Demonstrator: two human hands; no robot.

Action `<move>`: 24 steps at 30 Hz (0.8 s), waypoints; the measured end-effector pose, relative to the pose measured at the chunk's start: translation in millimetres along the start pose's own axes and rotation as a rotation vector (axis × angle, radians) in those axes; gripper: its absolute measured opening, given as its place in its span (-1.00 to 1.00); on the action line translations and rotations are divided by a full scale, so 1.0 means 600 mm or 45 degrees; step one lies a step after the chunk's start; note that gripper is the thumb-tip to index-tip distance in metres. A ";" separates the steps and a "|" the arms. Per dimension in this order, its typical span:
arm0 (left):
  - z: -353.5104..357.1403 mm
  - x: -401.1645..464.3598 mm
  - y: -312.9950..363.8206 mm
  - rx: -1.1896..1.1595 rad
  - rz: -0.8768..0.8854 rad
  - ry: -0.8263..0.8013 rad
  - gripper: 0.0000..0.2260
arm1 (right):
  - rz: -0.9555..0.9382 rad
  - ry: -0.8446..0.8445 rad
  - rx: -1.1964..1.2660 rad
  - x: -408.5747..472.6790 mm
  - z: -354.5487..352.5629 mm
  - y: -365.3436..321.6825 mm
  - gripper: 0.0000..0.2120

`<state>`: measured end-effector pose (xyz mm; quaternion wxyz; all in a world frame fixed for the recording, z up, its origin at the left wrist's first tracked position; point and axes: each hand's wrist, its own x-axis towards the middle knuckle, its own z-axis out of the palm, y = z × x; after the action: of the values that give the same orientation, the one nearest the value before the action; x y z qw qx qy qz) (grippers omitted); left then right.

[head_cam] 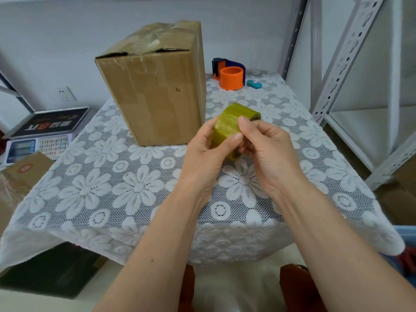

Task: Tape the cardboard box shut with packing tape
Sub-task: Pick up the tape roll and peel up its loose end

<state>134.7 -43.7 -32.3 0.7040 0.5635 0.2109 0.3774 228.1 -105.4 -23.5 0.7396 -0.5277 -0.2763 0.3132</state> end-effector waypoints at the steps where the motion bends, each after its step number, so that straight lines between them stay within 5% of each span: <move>1: -0.002 0.002 0.000 -0.027 0.003 -0.023 -0.57 | -0.003 -0.022 0.022 0.000 0.000 0.001 -0.74; 5: -0.008 0.004 0.004 -0.103 -0.027 -0.138 -0.55 | 0.005 -0.074 0.149 0.002 -0.004 0.002 -0.72; 11: 0.006 -0.001 0.005 -0.122 -0.090 -0.013 -0.86 | -0.097 -0.110 -0.015 -0.001 0.001 0.012 -0.74; 24: 0.000 0.000 0.006 -0.168 -0.013 -0.053 -0.77 | -0.156 -0.173 0.040 -0.007 0.008 0.018 -0.74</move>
<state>133.7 -43.6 -28.8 0.7456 0.5225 0.1739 0.3752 219.8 -103.3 -32.6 0.7451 -0.4758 -0.3528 0.3067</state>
